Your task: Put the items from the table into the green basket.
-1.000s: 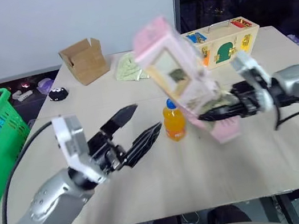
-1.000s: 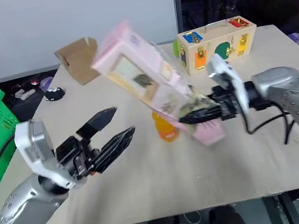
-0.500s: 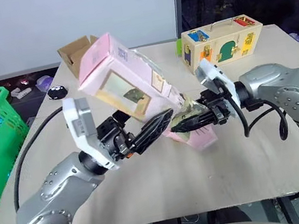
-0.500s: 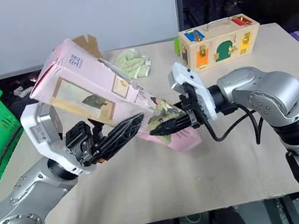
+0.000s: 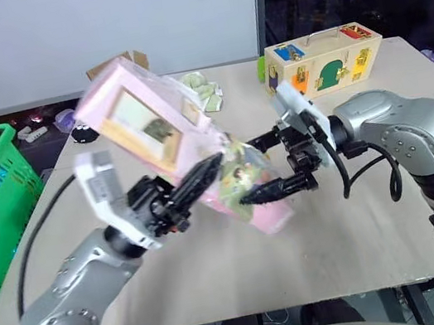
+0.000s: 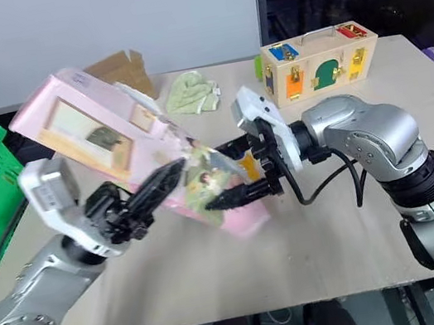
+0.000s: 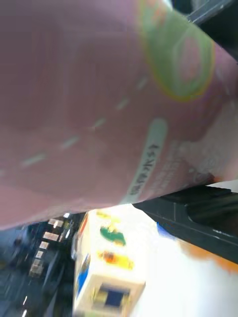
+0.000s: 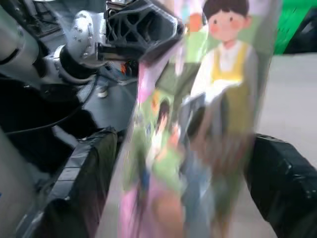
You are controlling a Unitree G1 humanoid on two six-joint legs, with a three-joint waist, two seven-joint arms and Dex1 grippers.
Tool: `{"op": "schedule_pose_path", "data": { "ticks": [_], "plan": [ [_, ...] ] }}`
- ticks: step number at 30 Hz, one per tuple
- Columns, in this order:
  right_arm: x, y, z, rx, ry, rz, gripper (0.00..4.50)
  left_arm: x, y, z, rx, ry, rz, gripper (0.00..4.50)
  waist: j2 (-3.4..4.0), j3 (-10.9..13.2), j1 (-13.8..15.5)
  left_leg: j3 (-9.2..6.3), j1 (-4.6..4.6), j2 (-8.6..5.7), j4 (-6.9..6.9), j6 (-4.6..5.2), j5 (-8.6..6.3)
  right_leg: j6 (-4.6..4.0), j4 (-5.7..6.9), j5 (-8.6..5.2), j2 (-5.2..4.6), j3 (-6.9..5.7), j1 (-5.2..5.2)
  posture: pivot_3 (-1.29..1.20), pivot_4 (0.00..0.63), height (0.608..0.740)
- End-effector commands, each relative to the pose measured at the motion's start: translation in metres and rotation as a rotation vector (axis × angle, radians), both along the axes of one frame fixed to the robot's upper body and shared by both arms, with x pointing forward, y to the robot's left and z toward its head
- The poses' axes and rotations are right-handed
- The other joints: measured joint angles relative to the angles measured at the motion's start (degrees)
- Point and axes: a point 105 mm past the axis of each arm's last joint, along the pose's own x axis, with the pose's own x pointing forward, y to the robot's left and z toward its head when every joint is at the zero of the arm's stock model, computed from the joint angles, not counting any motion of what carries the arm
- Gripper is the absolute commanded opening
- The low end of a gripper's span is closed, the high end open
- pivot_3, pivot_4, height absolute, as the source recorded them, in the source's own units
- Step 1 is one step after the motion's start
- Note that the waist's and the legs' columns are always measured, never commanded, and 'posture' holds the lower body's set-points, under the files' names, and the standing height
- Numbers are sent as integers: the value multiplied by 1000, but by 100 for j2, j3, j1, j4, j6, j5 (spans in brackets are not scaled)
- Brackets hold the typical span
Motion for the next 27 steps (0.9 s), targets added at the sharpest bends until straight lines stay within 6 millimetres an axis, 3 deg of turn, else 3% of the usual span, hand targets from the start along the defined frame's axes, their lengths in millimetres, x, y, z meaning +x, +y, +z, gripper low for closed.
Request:
{"op": "schedule_pose_path", "data": {
  "ticks": [1, 3, 7, 13, 16, 22, 27],
  "plan": [
    [13, -2, 14, 87, -108, -109, 3797, 3, 55, 26, -38, -86, 266, 2480, 0, 0, 5, 1, 1, 3, -1, 0, 0, 0, 1, 0, -1, 2, -1, 256, 0, 740],
    [18, 1, 14, 110, -152, -147, 3797, 1, 88, 31, -48, -100, 427, 2480, 0, 0, 15, 1, -2, 9, -1, 0, 0, 0, 2, 0, -1, 2, -6, 290, 0, 740],
    [17, 8, 13, 133, -189, -136, 3797, -5, 134, 37, -18, -123, 654, 2480, -2, -1, 106, -3, -7, 10, -2, -1, 0, -1, 1, 0, -1, -5, -10, 331, 0, 740],
    [12, 24, 12, 187, -259, -69, 3797, -18, 208, 49, 165, -169, 1110, 2480, -21, -13, 297, -2, -8, 0, -2, -1, -1, 0, -1, -1, 1, -8, -9, 394, 0, 740],
    [12, 40, 13, 231, -254, -55, 3797, -33, 223, 55, 188, -195, 1176, 2480, -34, -20, 370, 0, -10, 2, -3, -2, -1, -1, -2, -2, -2, -9, -11, 394, 0, 740],
    [7, 57, 11, 268, -223, 1, 3797, -74, 233, 50, 219, -178, 1270, 2480, -58, -35, 594, 4, -24, 4, -12, -26, -15, -2, -6, -3, -43, -11, -29, 541, 0, 740],
    [20, 72, 16, 310, -267, -60, 3797, -96, 241, 48, 235, -142, 1365, 2480, -85, -49, 1101, -7, -29, 13, -23, -37, -22, 0, -13, -5, -44, -33, -42, 610, 0, 740]
  ]
}}
